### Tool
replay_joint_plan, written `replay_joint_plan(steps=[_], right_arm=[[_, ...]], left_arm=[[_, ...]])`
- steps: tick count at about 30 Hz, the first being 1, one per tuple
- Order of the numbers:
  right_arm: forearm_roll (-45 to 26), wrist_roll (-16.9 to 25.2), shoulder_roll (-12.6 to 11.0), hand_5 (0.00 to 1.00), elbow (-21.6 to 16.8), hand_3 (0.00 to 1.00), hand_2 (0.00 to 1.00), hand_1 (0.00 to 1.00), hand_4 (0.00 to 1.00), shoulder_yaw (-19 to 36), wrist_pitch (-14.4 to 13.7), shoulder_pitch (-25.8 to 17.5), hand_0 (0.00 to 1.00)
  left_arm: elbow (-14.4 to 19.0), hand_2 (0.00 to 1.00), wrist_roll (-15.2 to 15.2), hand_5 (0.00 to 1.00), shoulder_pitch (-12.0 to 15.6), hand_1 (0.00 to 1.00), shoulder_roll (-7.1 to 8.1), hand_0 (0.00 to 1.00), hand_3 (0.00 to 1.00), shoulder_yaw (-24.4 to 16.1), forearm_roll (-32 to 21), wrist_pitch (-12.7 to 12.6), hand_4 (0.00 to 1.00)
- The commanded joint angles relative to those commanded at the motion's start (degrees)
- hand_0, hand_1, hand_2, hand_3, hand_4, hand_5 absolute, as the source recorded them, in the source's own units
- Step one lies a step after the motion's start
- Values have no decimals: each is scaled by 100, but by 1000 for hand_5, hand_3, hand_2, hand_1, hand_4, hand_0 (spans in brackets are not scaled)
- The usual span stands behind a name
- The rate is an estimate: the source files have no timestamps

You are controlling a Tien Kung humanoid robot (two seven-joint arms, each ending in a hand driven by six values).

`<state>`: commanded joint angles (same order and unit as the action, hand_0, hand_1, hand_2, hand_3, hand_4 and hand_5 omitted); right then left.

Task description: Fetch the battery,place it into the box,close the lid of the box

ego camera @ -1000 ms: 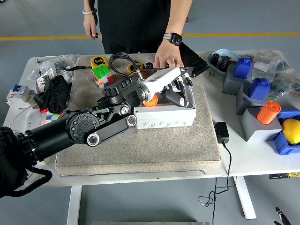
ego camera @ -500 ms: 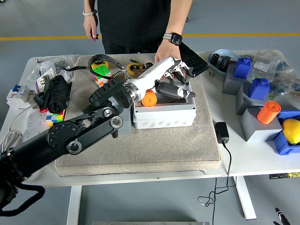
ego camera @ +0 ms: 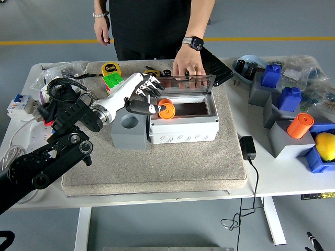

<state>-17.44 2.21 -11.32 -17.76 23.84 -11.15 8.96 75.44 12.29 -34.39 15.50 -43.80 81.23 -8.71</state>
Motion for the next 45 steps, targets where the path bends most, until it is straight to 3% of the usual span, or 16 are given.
replay_joint_plan(steps=[9, 19, 24, 27, 31, 35, 39, 45], right_arm=[[5, -1, 0, 615, -5, 598, 654, 664, 998, -36, -9, 11, 726], [-9, -18, -20, 615, -10, 598, 653, 664, 998, -100, -19, 32, 726], [-25, -26, -27, 615, -10, 598, 653, 664, 998, -111, -15, 21, 727], [-28, -16, -15, 615, -10, 598, 653, 664, 998, -125, -11, 17, 727], [-10, 13, 6, 614, -20, 598, 653, 664, 998, -90, -25, 19, 726], [-6, 6, -7, 614, -26, 598, 653, 664, 998, -87, -31, 24, 726], [-4, 2, -8, 613, -27, 598, 653, 664, 998, -68, -29, 24, 727], [-40, 3, -8, 614, -21, 598, 653, 664, 998, -68, -15, 12, 726]], left_arm=[[-50, 544, 86, 107, -13, 532, -31, 382, 553, 153, 21, 63, 877], [-187, 543, 136, 108, -199, 528, -259, 380, 554, 428, -67, 139, 874], [-249, 542, 92, 107, -346, 525, -479, 378, 554, 571, -194, 99, 871], [-382, 542, 22, 107, -452, 525, -688, 378, 554, 692, -303, 51, 871], [-574, 555, -147, 107, -572, 531, -937, 377, 566, 862, -535, -52, 864], [-676, 555, -311, 107, -689, 531, -1046, 377, 566, 936, -758, -68, 864], [-634, 584, -514, 113, -687, 554, -1042, 382, 591, 909, -867, -136, 865], [-435, 586, -1321, 153, -704, 581, -969, 399, 593, 612, -1106, -565, 885]])
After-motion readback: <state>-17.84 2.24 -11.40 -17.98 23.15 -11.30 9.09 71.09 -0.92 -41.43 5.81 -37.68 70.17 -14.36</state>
